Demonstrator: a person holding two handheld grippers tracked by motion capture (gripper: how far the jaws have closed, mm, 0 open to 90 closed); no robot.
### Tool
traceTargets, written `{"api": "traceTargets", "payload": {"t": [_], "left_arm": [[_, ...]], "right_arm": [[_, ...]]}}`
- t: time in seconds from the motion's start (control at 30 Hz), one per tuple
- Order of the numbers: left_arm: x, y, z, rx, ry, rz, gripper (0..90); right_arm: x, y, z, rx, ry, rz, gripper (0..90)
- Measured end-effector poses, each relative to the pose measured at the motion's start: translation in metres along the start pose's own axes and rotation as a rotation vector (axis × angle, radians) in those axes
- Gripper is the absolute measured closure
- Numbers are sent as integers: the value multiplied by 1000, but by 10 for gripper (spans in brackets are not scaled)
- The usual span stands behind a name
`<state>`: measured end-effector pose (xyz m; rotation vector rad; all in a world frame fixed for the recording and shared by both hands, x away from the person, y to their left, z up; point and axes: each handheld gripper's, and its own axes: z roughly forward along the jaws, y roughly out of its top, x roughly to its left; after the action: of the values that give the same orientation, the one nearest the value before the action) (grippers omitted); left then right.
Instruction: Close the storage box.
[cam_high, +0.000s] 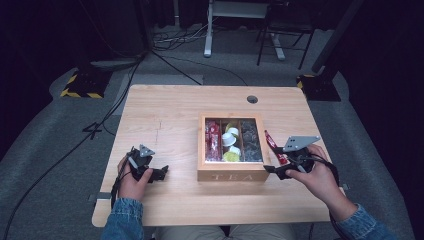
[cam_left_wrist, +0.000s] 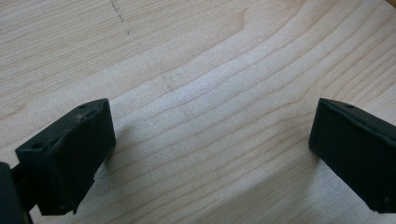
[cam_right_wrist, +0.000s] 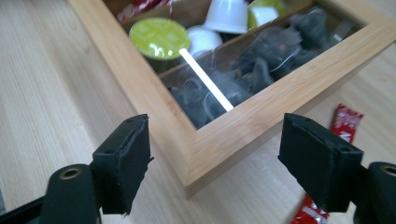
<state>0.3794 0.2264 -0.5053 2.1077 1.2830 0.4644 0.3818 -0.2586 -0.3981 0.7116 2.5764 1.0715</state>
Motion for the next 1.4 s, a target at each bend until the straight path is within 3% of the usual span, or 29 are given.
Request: {"api": "traceTargets", "payload": {"t": [0.37,0.67,1.03,1.4], "left_arm": [[0,-2,-1,-2,-8,0,7],[2,-3,-2,1,-22,16,6],[2,-3,-2,2,-25,20,5],[2,-3,-2,2,-28,20,3]], "right_arm": [[-30,7,-29,-83,-61,78,247],[-57,-1,-45,-92,-113,137,248],[-81,-36,-42,-41,-169,203,269],[-100,-77,-32,-6,-180,289,268]]}}
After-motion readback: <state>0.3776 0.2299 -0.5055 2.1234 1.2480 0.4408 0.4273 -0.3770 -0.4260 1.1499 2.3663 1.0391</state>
